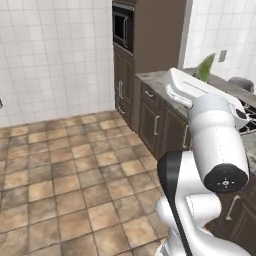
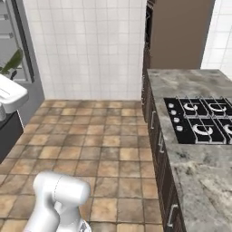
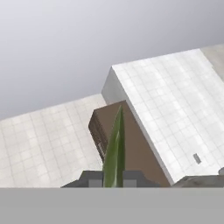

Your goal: There is a bowl on the dining counter. Grab a lemon wedge from the fridge and place it in the bowl. Then get the liquor bottle and glass cup from the cabinet and place them next to the bowl.

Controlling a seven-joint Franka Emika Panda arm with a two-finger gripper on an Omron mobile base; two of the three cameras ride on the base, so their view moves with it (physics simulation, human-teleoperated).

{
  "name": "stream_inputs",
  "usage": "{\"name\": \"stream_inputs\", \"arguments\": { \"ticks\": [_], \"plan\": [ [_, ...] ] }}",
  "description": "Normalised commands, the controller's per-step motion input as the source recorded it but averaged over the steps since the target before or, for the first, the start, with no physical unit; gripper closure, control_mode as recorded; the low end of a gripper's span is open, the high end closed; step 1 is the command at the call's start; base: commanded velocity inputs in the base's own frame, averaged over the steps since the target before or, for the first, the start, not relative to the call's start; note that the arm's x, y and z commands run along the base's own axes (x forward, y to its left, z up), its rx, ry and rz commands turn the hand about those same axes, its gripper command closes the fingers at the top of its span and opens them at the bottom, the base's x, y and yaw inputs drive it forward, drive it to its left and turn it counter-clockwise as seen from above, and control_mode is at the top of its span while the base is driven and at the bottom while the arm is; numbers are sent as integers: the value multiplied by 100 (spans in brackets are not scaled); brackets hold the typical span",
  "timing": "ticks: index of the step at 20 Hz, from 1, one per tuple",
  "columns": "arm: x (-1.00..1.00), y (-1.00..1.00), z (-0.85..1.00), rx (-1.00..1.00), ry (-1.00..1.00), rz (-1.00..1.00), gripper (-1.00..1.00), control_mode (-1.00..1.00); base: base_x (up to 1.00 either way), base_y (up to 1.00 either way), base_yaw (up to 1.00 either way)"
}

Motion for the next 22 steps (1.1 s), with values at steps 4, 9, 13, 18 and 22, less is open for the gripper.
{"name": "stream_inputs", "arguments": {
  "ticks": [4, 9, 13, 18, 22],
  "plan": [
    [0, 0, 0, 0, 0, 0, 100, 100, -100, -1, -20],
    [0, 0, 0, 0, 0, 0, 100, 100, -100, -9, -18],
    [0, 0, 0, 0, 0, 0, 100, 100, -100, -62, -6],
    [0, 0, 0, 0, 0, 0, 100, 100, -86, -88, 0],
    [0, 0, 0, 0, 0, 0, 100, 100, -20, -100, 7]
  ]
}}
